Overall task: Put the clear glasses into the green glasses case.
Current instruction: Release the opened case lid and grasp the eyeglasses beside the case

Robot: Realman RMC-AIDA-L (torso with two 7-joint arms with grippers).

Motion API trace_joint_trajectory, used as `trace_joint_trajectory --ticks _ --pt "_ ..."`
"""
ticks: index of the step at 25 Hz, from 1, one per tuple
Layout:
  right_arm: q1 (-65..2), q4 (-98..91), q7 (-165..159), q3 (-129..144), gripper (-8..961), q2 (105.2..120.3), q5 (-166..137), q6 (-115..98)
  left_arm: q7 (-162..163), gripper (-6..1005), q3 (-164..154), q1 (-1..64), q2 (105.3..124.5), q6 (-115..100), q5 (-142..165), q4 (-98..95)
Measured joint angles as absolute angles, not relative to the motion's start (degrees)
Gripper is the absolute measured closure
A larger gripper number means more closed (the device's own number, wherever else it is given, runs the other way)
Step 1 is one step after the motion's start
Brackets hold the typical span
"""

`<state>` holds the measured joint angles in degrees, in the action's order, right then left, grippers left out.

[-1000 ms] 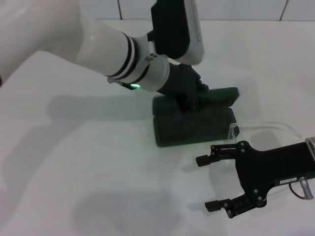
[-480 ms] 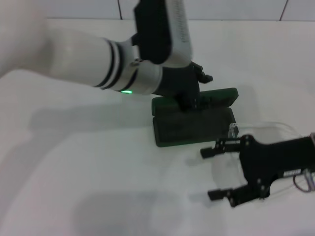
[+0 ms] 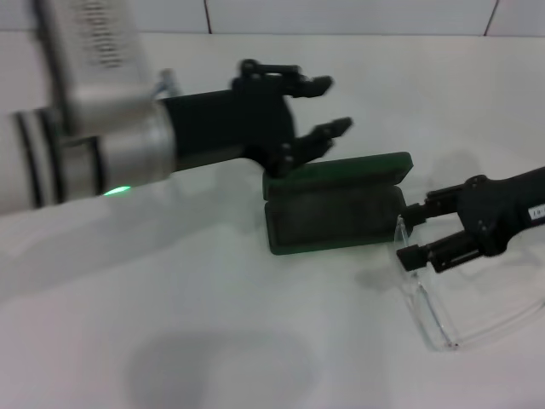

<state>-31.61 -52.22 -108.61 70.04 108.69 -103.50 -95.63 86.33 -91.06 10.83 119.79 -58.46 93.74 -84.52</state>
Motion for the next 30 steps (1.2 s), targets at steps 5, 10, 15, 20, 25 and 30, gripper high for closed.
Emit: trace_joint_trajectory --ticks 5,10,15,20,25,30 --pt "-36.96 -63.19 -131.84 69.32 116 108.95 -118.38 -100.76 79.72 554 -81.65 7.83 119.74 -66.94 81.48 -78.28" --pt "-43.28 -64.88 -144.52 69.56 123 111.38 -130.30 -105.19 78.56 553 -72.55 11.05 119.67 -75.20 77.86 -67.51" --pt "-46.47 -65.01 -151.32 71.34 133 114.79 -137.13 -106.42 78.83 550 -69.80 13.11 119.08 -77.74 79.46 -63.63" --pt "-47.53 -63.42 -156.90 78.57 142 115.65 -139.32 -102.31 79.07 547 -69.22 13.96 118.90 -78.27 81.93 -62.98" --pt "-48.19 -60.04 -158.54 82.25 152 116.09 -139.26 -98.34 79.09 547 -69.18 14.71 119.18 -78.32 83.33 -62.88" --pt "-47.82 -59.52 -159.05 83.21 161 116.17 -139.06 -96.27 79.03 546 -69.38 14.89 119.28 -78.36 83.63 -62.83"
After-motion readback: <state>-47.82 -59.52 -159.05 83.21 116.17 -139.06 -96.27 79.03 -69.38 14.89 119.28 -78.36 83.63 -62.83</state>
